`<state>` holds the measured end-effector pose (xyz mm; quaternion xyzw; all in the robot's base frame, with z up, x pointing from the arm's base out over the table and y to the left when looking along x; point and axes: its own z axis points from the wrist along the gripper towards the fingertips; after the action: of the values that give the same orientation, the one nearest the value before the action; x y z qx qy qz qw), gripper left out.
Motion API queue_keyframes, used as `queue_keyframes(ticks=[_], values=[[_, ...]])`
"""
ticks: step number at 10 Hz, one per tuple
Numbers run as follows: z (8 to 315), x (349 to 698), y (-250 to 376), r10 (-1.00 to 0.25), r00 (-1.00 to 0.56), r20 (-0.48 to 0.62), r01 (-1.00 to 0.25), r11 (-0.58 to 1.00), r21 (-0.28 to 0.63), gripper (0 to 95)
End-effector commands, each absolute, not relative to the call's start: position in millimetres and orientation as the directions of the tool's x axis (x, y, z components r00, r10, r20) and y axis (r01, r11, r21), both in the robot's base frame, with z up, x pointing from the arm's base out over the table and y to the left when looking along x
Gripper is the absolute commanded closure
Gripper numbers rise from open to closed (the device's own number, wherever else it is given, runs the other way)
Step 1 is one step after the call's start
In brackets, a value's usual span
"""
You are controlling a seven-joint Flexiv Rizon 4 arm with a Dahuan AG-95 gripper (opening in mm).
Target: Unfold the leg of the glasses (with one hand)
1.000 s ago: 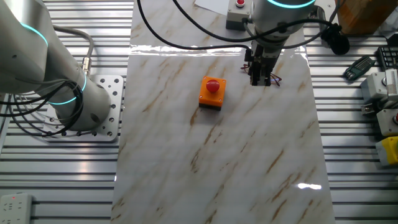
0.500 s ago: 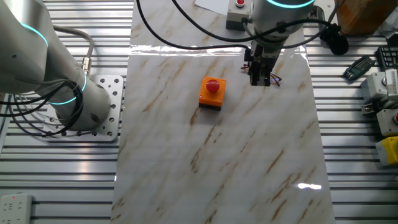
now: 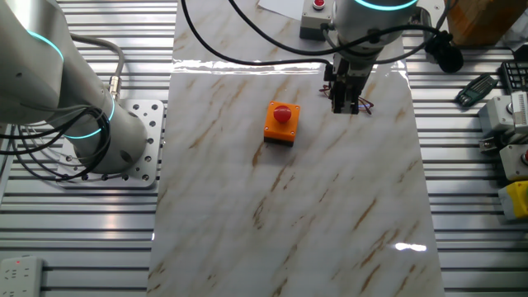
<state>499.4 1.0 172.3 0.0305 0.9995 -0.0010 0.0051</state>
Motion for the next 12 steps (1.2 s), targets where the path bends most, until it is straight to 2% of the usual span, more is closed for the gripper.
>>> queue_keyframes(ticks=[1, 12], values=[[172.2, 499.5, 1.0, 0.064, -0.998, -0.008, 0.064, 0.998, -0.002, 95.0], [174.7, 498.4, 2.2, 0.096, -0.995, -0.007, 0.096, 0.995, 0.01, 95.0]])
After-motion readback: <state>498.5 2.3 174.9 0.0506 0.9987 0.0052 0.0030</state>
